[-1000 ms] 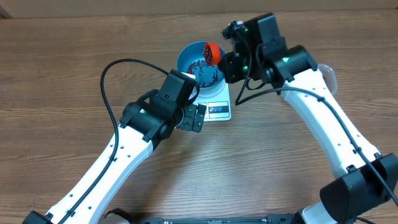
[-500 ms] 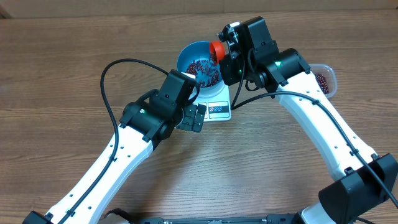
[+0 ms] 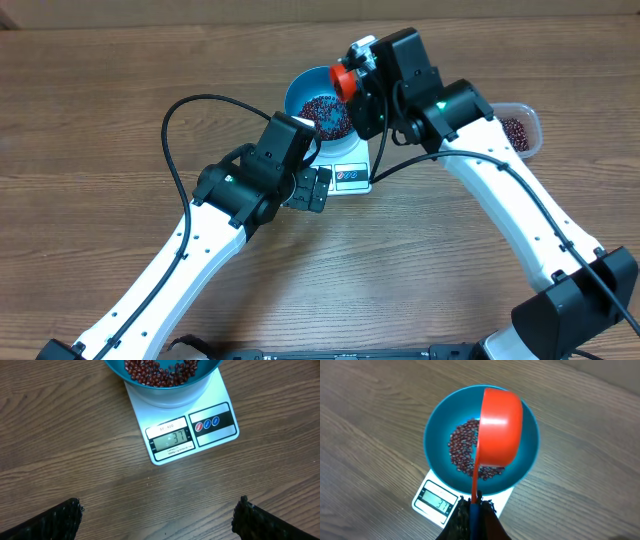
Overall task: Scoop item into bowl and weigh 150g on scale
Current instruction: 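Tilt the scoop with the right gripper to pour beans into the bowl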
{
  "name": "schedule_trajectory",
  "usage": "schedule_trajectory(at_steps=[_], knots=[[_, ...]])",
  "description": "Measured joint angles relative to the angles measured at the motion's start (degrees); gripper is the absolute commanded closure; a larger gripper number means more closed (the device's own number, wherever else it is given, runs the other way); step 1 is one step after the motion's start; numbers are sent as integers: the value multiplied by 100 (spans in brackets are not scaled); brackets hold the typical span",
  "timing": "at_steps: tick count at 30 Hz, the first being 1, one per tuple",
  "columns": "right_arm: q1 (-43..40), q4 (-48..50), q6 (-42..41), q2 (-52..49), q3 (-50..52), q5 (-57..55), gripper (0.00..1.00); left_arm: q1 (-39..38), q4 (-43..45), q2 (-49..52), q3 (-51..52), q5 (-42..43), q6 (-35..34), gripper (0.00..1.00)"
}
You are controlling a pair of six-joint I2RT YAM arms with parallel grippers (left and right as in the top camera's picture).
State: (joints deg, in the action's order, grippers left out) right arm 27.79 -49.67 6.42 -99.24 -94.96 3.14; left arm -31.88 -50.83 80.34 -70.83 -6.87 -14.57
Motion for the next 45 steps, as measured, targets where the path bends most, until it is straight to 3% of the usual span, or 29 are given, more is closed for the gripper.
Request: schedule_trajectory(at_steps=[45], knots=[[413,-133,1729,0,0,-656,96,0,-2,0,0,0,0,0]])
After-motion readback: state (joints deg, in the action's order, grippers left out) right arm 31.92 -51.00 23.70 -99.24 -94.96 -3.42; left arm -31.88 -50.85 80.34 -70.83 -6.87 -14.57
